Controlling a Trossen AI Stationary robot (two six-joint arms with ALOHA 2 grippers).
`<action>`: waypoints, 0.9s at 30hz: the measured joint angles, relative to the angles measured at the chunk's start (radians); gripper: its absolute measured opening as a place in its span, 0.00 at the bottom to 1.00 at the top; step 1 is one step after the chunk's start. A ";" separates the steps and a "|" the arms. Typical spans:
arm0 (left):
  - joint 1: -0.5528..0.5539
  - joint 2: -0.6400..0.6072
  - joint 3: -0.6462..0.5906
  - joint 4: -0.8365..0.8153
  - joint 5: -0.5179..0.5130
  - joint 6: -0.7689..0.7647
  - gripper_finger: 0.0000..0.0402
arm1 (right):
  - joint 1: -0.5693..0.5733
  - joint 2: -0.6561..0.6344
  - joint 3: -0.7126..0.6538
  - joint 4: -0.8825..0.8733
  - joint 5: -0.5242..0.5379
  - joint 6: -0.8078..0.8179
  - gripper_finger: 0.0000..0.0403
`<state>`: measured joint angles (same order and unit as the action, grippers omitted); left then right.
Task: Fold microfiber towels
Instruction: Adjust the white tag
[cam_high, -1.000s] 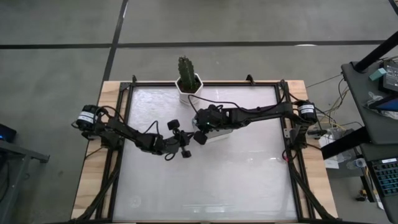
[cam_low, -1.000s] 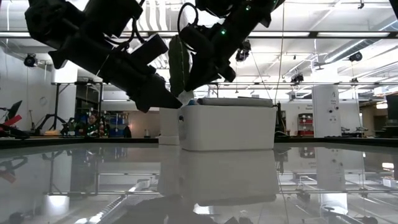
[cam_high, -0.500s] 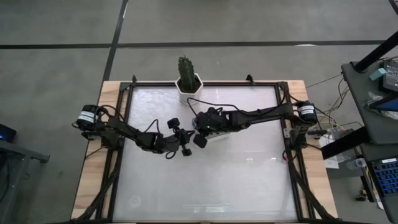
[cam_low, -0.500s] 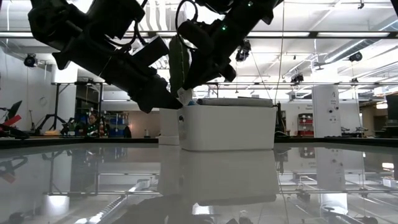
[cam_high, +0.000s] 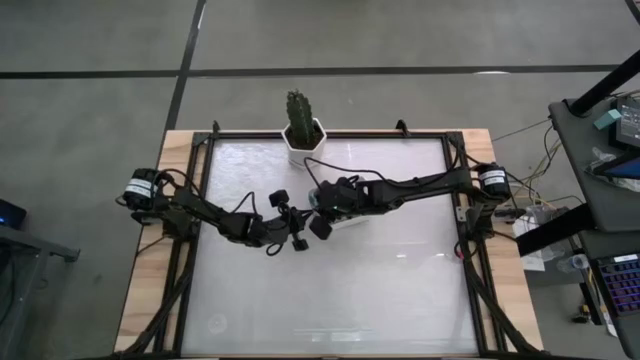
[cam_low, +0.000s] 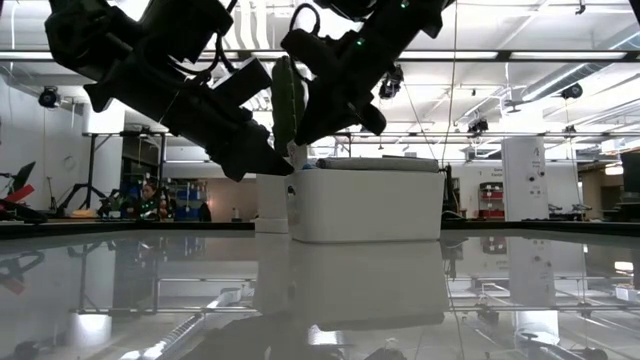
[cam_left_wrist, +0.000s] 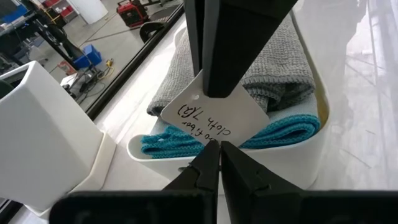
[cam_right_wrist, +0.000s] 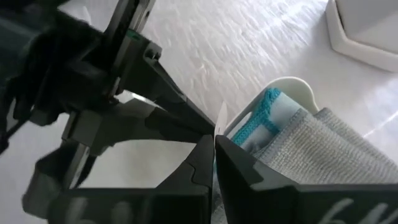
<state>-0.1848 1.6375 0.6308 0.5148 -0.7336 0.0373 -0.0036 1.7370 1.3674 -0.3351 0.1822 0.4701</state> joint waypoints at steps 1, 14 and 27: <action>0.000 0.000 0.000 0.000 0.000 -0.002 0.00 | 0.000 0.000 0.000 0.001 -0.001 0.016 0.02; 0.000 0.000 0.000 0.000 0.000 -0.005 0.00 | 0.006 0.000 0.000 0.000 -0.001 0.174 0.02; 0.000 0.000 0.000 0.000 -0.006 -0.006 0.00 | 0.008 0.000 0.000 -0.006 -0.006 0.277 0.02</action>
<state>-0.1848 1.6375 0.6312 0.5149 -0.7393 0.0315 0.0046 1.7374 1.3670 -0.3411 0.1758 0.7469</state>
